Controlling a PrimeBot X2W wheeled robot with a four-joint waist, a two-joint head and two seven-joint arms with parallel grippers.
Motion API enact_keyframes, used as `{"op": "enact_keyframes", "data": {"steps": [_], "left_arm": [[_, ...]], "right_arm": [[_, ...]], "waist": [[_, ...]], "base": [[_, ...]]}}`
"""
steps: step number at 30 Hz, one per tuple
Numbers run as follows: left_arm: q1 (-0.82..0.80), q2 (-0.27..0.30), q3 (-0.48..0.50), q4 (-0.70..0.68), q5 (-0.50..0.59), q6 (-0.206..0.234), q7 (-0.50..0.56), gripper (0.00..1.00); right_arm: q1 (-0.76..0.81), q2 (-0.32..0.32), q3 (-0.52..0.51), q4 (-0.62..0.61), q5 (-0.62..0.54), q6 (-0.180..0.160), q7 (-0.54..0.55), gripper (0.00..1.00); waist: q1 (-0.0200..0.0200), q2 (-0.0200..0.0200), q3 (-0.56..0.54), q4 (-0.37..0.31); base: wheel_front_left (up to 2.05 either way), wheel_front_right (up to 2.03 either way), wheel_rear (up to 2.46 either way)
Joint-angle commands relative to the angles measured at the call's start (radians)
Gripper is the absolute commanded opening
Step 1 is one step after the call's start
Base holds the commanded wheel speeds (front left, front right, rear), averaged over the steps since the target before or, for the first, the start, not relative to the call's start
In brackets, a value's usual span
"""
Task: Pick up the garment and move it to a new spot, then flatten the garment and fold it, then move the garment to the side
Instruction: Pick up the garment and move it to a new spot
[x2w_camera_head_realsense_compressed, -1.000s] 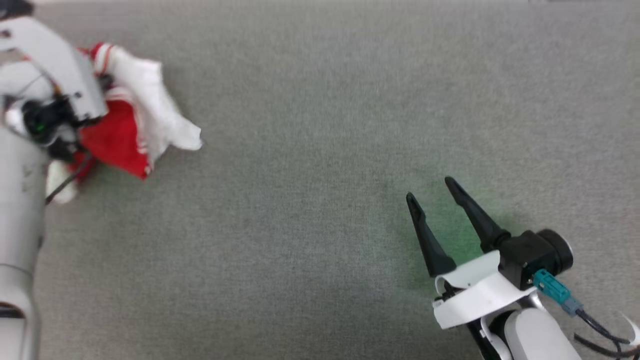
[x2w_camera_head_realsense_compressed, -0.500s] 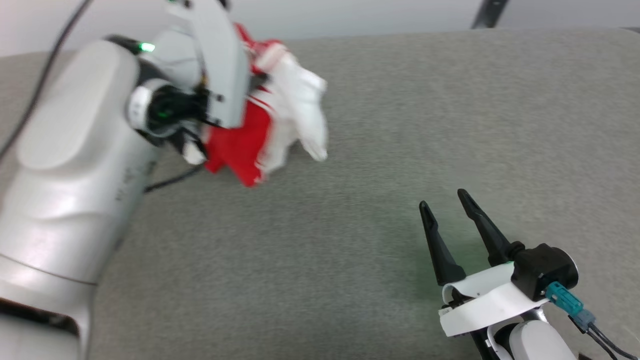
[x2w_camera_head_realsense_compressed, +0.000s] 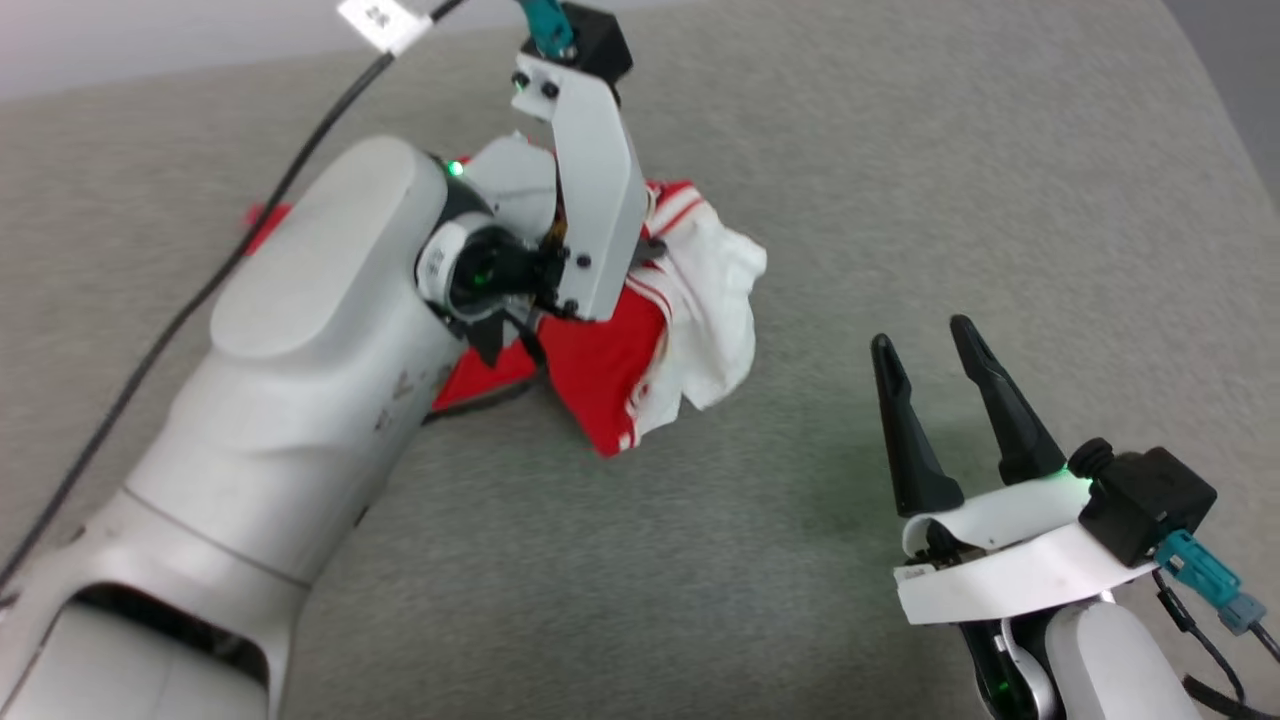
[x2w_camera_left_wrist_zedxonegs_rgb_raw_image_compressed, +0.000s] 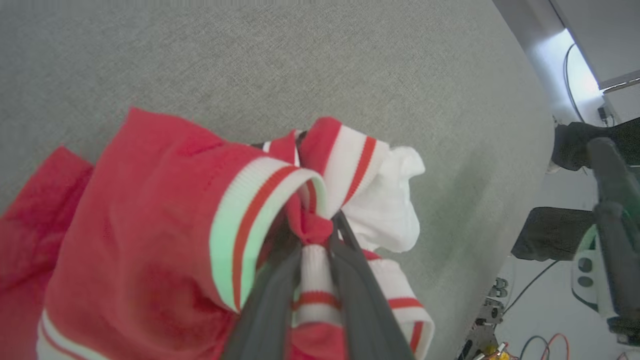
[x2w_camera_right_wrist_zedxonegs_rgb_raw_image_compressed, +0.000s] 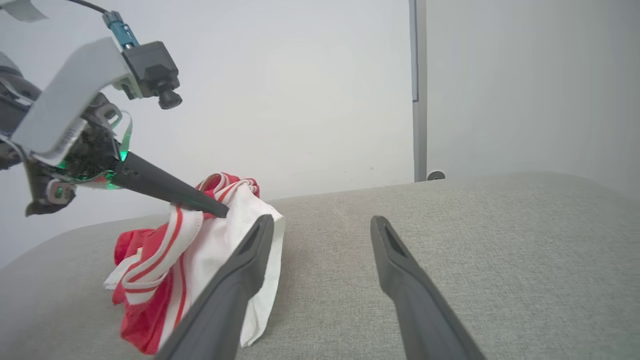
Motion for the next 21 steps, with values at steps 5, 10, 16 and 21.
{"op": "enact_keyframes", "data": {"steps": [5,10,16,21], "left_arm": [[-0.066,-0.014,-0.029,0.115,0.065,-0.018,-0.097,0.00],[-0.089,-0.008,-0.070,0.234,0.112,-0.025,-0.178,0.00],[-0.102,-0.013,-0.107,0.314,0.108,-0.028,-0.228,1.00],[-0.112,-0.012,-0.122,0.285,0.044,-0.028,-0.265,1.00]], "right_arm": [[-0.018,0.004,0.018,-0.012,0.044,0.000,-0.005,1.00],[-0.027,0.004,0.030,-0.018,0.069,0.000,-0.005,1.00],[-0.024,0.004,0.019,-0.014,0.059,0.000,-0.005,1.00],[-0.008,0.003,0.010,0.005,0.020,0.000,-0.005,1.00]], "waist": [[-0.0001,0.0000,0.108,-0.135],[-0.0001,0.0000,0.126,-0.168],[-0.0001,0.0000,0.118,-0.158],[-0.0001,0.0000,0.071,-0.106]], "base": [[0.00,0.00,0.00],[0.00,0.00,0.00],[0.00,0.00,0.00],[0.00,0.00,0.00]]}}
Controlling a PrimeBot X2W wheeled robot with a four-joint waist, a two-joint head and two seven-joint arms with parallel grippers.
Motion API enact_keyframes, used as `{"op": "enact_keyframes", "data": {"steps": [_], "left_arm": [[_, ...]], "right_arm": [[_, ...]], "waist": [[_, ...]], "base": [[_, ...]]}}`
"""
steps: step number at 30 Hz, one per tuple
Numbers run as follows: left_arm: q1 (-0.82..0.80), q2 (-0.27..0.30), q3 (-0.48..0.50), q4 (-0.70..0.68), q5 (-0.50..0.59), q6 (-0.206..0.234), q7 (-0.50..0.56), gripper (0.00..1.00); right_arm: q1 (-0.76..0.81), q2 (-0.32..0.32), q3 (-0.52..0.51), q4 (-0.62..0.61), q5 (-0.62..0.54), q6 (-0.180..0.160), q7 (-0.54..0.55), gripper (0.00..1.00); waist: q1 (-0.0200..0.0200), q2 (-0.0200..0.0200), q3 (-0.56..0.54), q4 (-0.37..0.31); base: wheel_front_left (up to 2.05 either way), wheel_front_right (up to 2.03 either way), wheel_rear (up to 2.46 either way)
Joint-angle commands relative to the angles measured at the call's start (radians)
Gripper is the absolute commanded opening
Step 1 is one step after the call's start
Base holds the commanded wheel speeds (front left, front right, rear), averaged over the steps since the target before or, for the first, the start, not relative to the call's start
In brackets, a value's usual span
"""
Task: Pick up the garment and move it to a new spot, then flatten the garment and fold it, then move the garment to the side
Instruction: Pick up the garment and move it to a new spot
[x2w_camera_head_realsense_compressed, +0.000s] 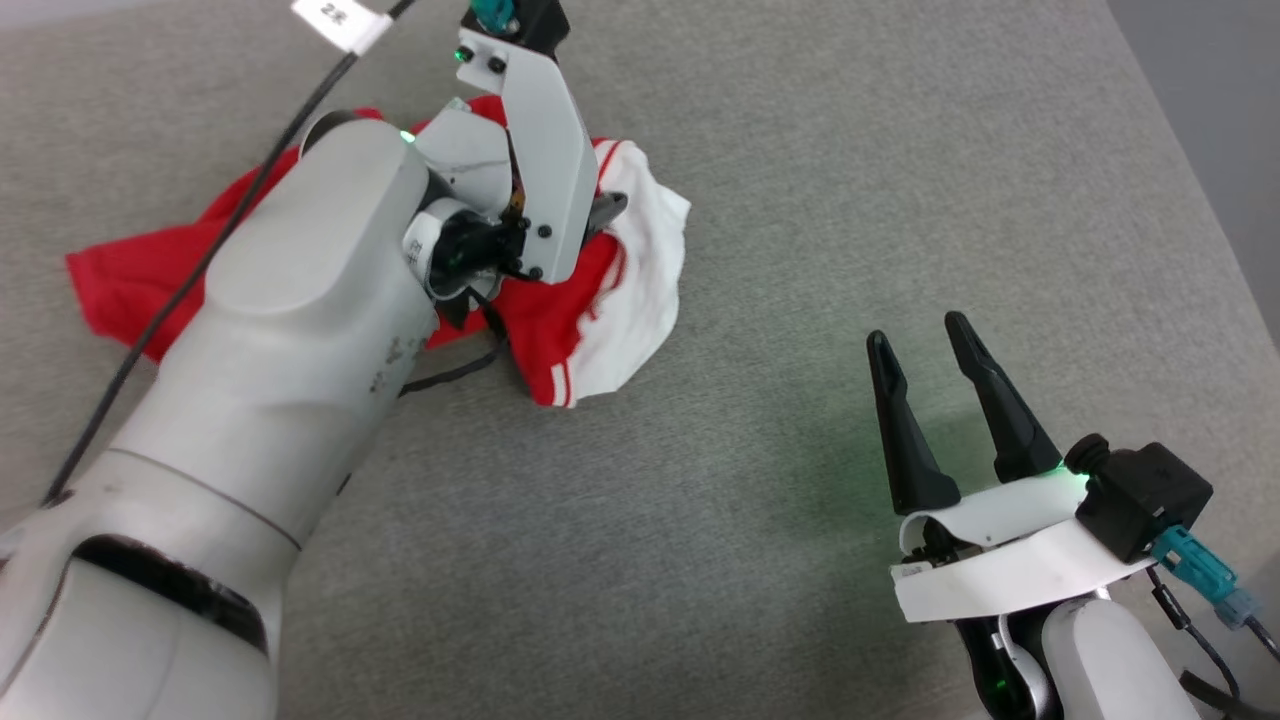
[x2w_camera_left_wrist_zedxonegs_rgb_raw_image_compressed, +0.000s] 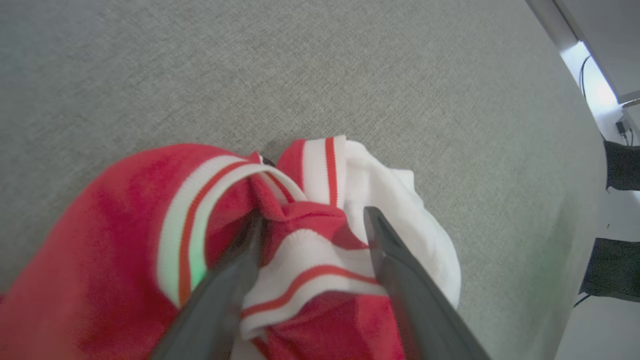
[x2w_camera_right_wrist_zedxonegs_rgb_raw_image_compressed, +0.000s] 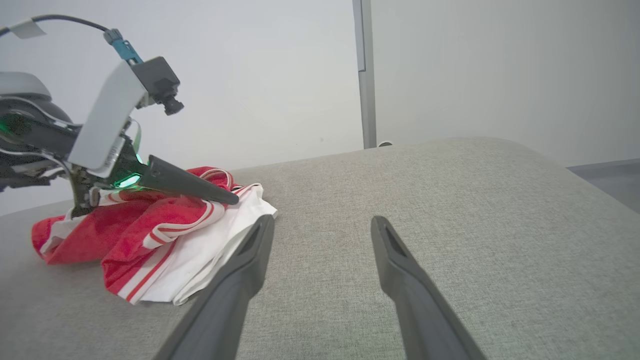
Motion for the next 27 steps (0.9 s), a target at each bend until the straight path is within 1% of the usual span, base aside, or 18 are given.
{"op": "enact_keyframes", "data": {"steps": [1,6,11,15,19,24,27], "left_arm": [[-0.002,0.007,0.000,-0.014,-0.027,-0.002,-0.013,1.00],[0.025,0.027,0.002,-0.077,-0.105,-0.002,-0.076,1.00],[0.109,0.076,0.013,-0.158,-0.186,-0.002,-0.151,1.00],[0.234,0.122,0.034,-0.214,-0.250,-0.002,-0.235,1.00],[0.388,0.156,0.054,-0.255,-0.302,-0.002,-0.328,1.00],[0.567,0.193,0.080,-0.301,-0.362,-0.002,-0.429,1.00],[0.669,0.218,0.114,-0.351,-0.400,-0.002,-0.511,1.00]], "right_arm": [[0.011,0.002,-0.004,0.008,-0.016,0.000,-0.005,1.00],[0.031,0.001,-0.009,0.041,-0.061,0.000,-0.005,1.00],[0.057,0.001,-0.031,0.079,-0.110,0.000,-0.005,1.00],[0.094,0.000,-0.057,0.100,-0.141,0.000,-0.005,1.00],[0.141,-0.017,-0.092,0.112,-0.153,0.000,-0.002,1.00],[0.203,-0.036,-0.136,0.096,-0.155,0.000,0.021,1.00],[0.246,-0.053,-0.164,0.075,-0.158,0.000,0.040,1.00]], "waist": [[0.0000,-0.0001,-0.053,0.056],[0.0000,-0.0001,-0.119,0.122],[0.0000,-0.0001,-0.196,0.185],[0.0000,-0.0001,-0.251,0.233],[0.0000,-0.0001,-0.296,0.282],[0.0000,-0.0001,-0.331,0.334],[0.0000,-0.0001,-0.351,0.356]], "base": [[0.00,0.00,0.00],[0.00,0.00,0.00],[0.00,0.00,0.00],[0.00,0.00,0.00],[0.00,0.00,0.00],[0.00,0.00,0.00],[0.00,0.00,0.00]]}}
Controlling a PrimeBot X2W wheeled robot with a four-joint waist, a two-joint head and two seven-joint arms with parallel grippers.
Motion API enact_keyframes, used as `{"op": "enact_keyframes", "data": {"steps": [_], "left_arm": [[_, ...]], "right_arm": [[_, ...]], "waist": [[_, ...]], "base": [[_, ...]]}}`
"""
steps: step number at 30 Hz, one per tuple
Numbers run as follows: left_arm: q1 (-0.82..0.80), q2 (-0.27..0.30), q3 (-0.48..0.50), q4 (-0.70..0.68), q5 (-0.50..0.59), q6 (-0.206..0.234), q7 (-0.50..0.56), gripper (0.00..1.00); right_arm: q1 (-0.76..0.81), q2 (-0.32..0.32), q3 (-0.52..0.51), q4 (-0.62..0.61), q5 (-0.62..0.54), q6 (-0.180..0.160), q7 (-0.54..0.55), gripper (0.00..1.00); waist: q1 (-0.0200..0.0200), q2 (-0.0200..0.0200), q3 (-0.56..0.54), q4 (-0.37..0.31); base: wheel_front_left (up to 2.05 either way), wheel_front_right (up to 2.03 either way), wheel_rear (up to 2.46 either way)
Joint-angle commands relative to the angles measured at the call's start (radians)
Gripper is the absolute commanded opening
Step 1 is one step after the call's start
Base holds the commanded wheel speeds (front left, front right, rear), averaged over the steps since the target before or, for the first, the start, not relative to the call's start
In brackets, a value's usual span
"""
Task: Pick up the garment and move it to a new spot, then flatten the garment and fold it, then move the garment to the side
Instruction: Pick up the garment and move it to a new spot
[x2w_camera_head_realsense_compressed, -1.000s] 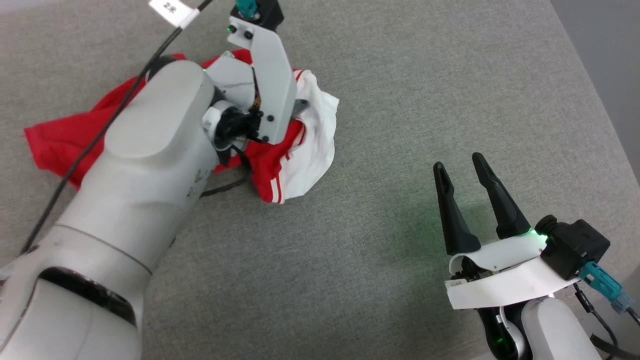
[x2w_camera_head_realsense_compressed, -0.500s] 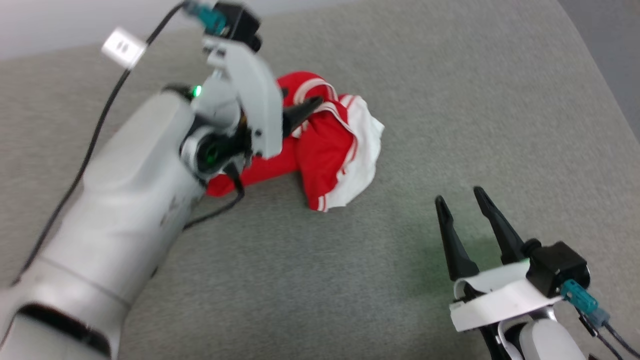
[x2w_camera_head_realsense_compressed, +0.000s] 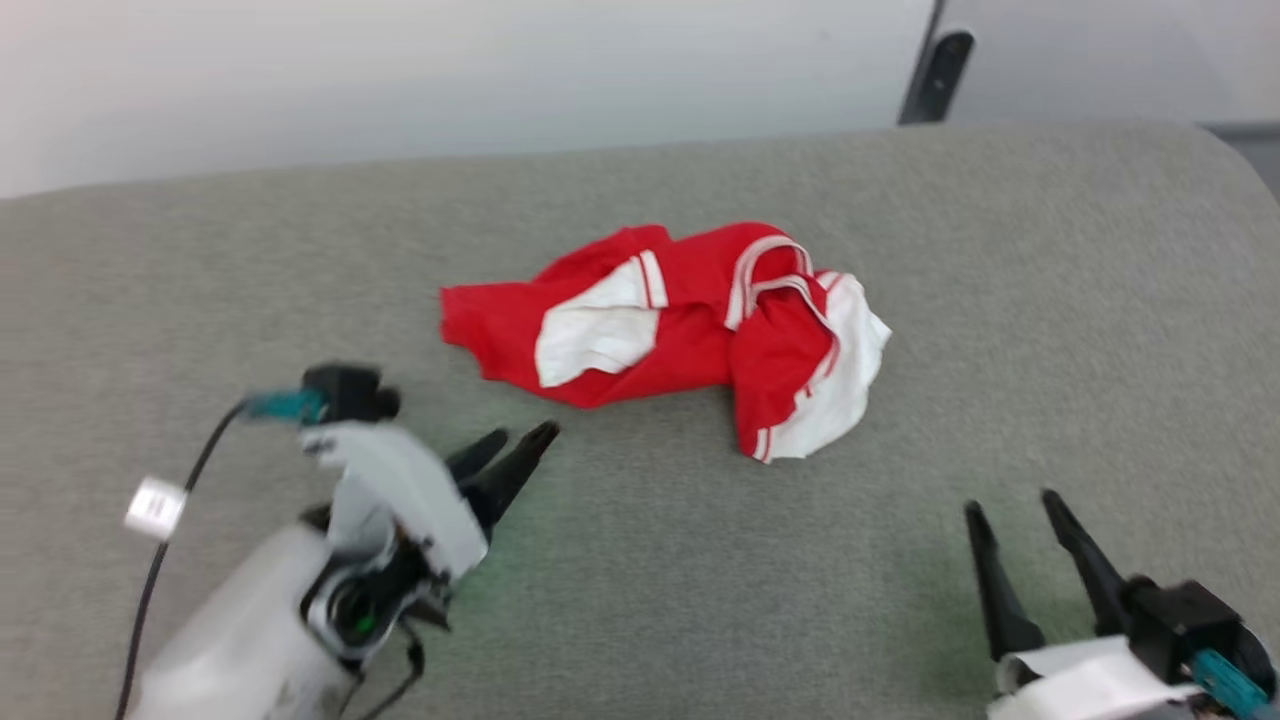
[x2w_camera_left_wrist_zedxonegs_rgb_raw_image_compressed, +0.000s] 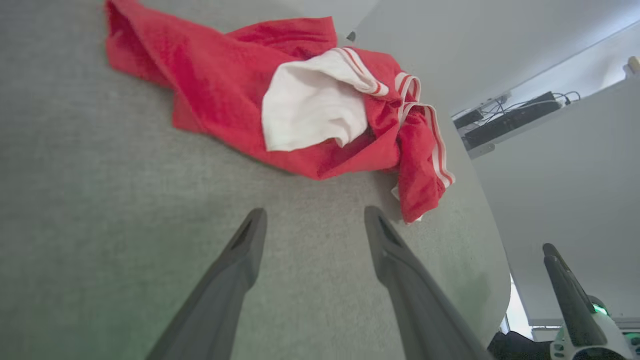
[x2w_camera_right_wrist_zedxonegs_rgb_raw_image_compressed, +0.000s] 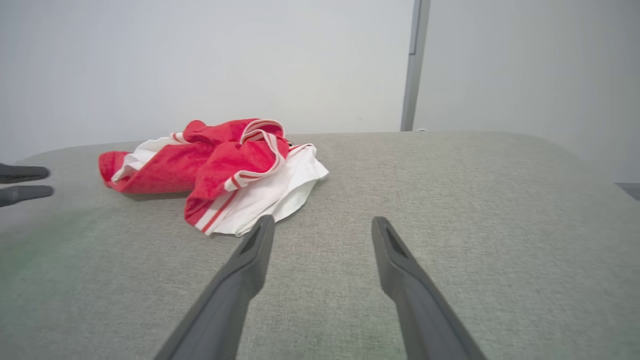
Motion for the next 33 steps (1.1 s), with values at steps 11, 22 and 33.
{"op": "enact_keyframes", "data": {"steps": [11,22,33], "left_arm": [[0.353,0.072,0.094,-0.143,-0.001,0.041,-0.341,1.00],[0.562,0.077,0.271,-0.322,0.336,0.160,-0.444,1.00],[0.728,-0.107,0.606,-0.491,0.838,0.123,-0.442,1.00]], "right_arm": [[0.128,-0.049,-0.080,-0.095,-0.014,0.000,0.071,1.00],[0.159,-0.053,-0.122,-0.150,-0.006,0.000,0.112,1.00],[0.115,-0.033,-0.116,-0.171,0.027,0.000,0.119,1.00]], "waist": [[0.0000,0.0000,-0.114,0.094],[0.0000,0.0000,-0.131,0.090],[0.0000,0.0000,-0.153,0.081]], "base": [[0.00,0.00,0.00],[0.00,0.00,0.00],[0.00,0.00,0.00]]}}
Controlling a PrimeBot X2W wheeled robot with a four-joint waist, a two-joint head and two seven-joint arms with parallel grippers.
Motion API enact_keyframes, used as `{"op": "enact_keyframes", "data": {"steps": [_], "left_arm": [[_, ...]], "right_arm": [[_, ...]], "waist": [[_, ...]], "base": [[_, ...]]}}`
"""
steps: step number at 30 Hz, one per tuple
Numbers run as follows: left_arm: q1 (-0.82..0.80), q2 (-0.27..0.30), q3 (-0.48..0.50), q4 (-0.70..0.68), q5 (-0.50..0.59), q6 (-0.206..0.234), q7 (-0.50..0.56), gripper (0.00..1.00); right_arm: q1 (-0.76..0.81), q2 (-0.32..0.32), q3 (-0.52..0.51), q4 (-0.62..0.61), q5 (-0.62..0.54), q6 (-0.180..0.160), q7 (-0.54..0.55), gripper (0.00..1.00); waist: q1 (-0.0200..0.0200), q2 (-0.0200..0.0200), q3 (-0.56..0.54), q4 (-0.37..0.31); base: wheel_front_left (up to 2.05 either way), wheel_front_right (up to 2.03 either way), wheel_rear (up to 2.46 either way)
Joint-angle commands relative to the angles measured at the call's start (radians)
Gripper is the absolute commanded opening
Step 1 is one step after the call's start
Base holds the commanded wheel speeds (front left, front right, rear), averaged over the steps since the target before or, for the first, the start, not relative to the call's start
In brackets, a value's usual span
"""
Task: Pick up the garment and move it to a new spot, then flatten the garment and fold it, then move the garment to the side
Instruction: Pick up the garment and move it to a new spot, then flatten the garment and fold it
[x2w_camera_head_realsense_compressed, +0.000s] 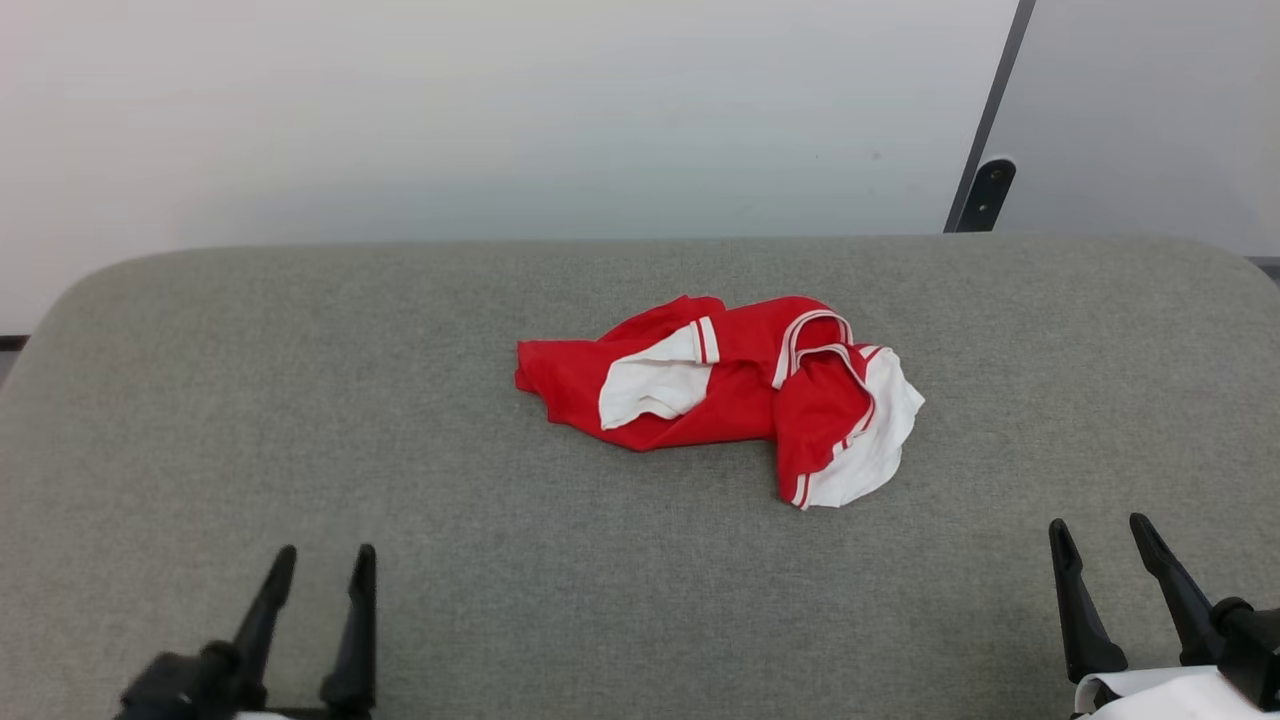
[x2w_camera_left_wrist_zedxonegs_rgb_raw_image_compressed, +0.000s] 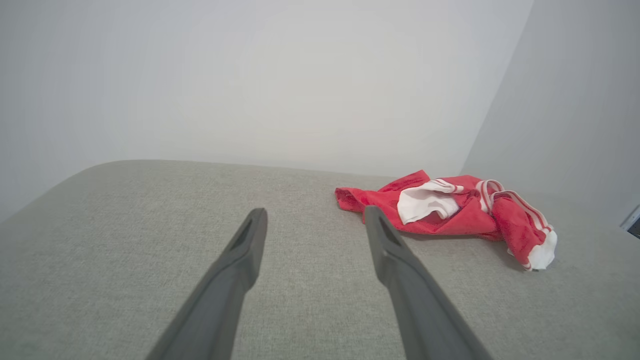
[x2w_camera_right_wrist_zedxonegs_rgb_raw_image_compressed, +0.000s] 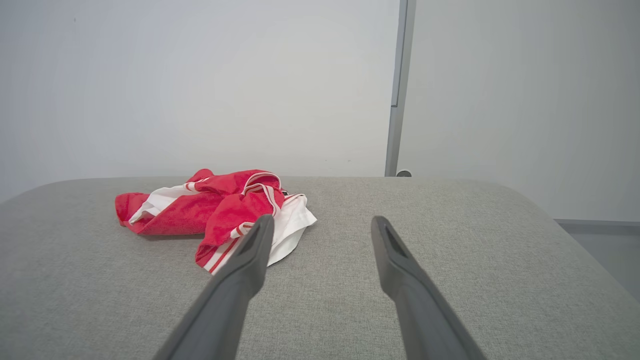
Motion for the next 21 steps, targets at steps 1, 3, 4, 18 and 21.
{"op": "enact_keyframes", "data": {"steps": [1,3,4,18,21], "left_arm": [[0.022,-0.023,0.017,-0.009,0.031,-0.011,0.000,1.00],[0.045,-0.050,0.038,-0.013,0.083,-0.021,0.000,1.00],[0.055,-0.071,0.051,-0.007,0.091,-0.027,0.000,1.00],[0.102,-0.185,0.173,0.008,0.216,-0.105,0.000,1.00],[0.098,-0.196,0.186,0.013,0.229,-0.114,0.000,1.00]], "right_arm": [[-0.006,0.002,-0.002,-0.003,0.006,0.000,0.002,1.00],[0.003,0.005,-0.004,0.002,0.011,0.000,0.003,1.00],[0.010,0.006,-0.006,0.007,0.013,0.000,0.002,1.00],[0.020,0.020,-0.007,0.033,0.012,0.000,-0.013,1.00],[0.016,0.021,-0.006,0.034,0.012,0.000,-0.014,1.00]], "waist": [[0.0000,-0.0001,-0.006,-0.001],[0.0000,-0.0001,-0.008,-0.001],[0.0000,-0.0001,-0.009,-0.001],[0.0000,-0.0001,-0.005,-0.004],[0.0000,-0.0001,-0.001,-0.002]], "base": [[0.00,0.00,0.00],[0.00,0.00,0.00],[0.00,0.00,0.00],[0.00,0.00,0.00],[0.00,0.00,0.00]]}}
